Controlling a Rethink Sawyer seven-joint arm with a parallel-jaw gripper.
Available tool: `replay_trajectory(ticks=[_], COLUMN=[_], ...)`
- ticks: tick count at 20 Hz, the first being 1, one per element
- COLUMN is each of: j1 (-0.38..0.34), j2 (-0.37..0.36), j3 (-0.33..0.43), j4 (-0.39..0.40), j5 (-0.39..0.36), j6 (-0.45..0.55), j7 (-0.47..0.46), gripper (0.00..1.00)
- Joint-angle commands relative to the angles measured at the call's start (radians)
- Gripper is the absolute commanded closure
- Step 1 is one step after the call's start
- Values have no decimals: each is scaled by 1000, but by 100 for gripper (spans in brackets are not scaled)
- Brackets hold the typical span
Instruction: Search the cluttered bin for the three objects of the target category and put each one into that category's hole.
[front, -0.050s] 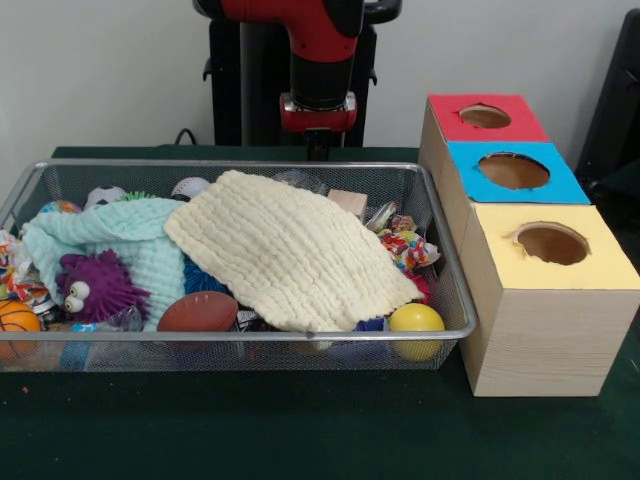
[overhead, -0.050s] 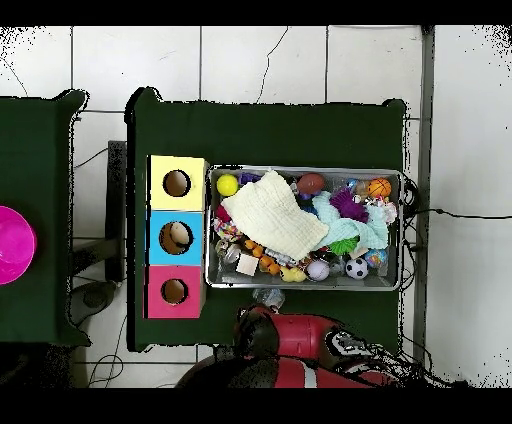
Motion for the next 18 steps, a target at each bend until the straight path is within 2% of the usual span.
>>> replay_trajectory(ticks=[1, 18], j1=[-23, -20], j2=[-4, -2], j3=[84, 72], j4=[-52, -48], j5=[-12, -24], j6=[87, 69], j7=[73, 74], gripper=[100, 100])
